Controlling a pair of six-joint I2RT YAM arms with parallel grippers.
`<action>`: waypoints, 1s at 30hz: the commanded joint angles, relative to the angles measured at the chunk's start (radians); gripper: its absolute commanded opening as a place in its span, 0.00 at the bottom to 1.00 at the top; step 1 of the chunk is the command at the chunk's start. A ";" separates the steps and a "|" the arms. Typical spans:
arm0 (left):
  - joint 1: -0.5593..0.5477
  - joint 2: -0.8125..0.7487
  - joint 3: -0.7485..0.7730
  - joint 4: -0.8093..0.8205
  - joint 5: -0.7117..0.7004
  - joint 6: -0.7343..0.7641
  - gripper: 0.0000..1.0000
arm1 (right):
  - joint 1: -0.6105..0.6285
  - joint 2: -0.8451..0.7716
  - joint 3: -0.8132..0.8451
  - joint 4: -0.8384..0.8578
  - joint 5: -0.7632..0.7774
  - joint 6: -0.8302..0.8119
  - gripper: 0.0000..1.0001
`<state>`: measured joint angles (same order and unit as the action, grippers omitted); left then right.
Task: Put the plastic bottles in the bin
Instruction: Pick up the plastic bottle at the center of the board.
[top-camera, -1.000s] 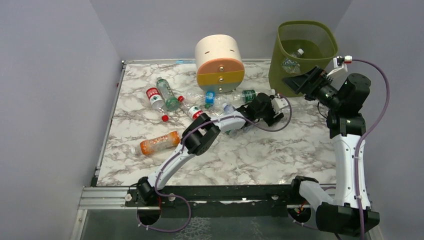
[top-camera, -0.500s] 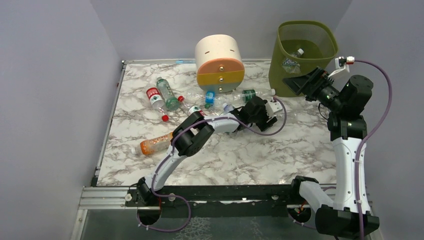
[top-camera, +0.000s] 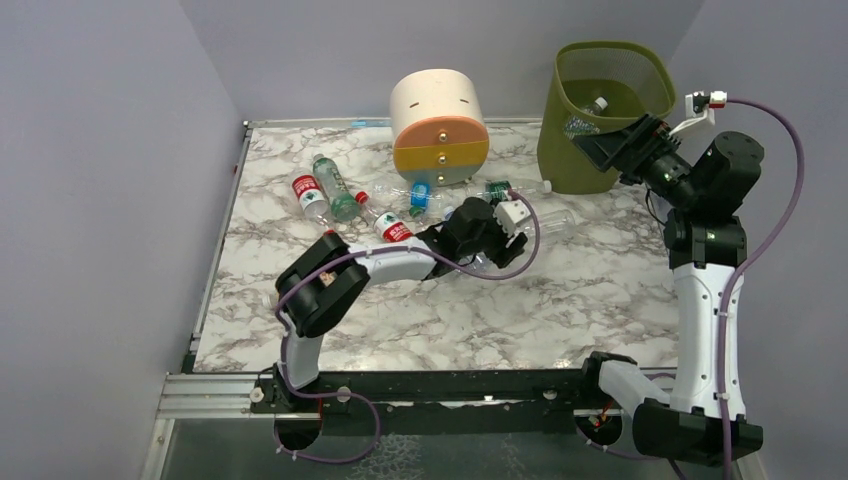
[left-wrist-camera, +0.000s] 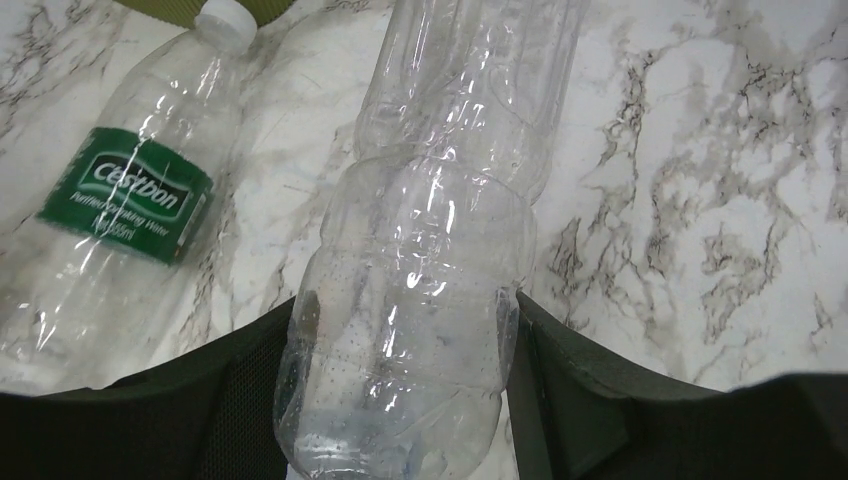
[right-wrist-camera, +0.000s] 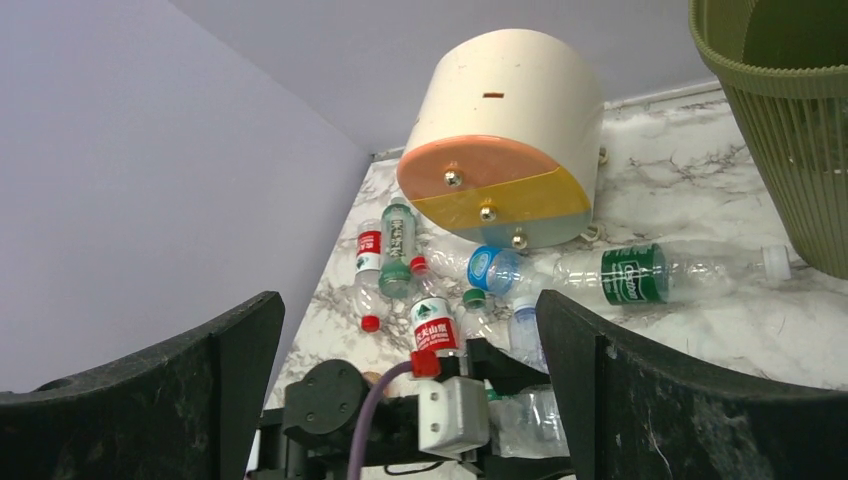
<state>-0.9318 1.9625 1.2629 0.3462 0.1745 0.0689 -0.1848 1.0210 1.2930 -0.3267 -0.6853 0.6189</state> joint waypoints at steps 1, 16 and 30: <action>-0.006 -0.141 -0.103 0.043 -0.069 -0.031 0.51 | -0.002 0.007 0.027 -0.040 0.026 -0.027 1.00; -0.002 -0.475 -0.255 -0.062 -0.215 -0.092 0.51 | -0.002 0.023 -0.195 0.051 -0.113 0.007 1.00; -0.001 -0.548 -0.245 -0.066 -0.187 -0.146 0.51 | -0.001 0.058 -0.351 0.251 -0.242 0.139 1.00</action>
<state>-0.9318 1.4399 1.0187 0.2665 -0.0132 -0.0475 -0.1848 1.0737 0.9787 -0.1856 -0.8452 0.6933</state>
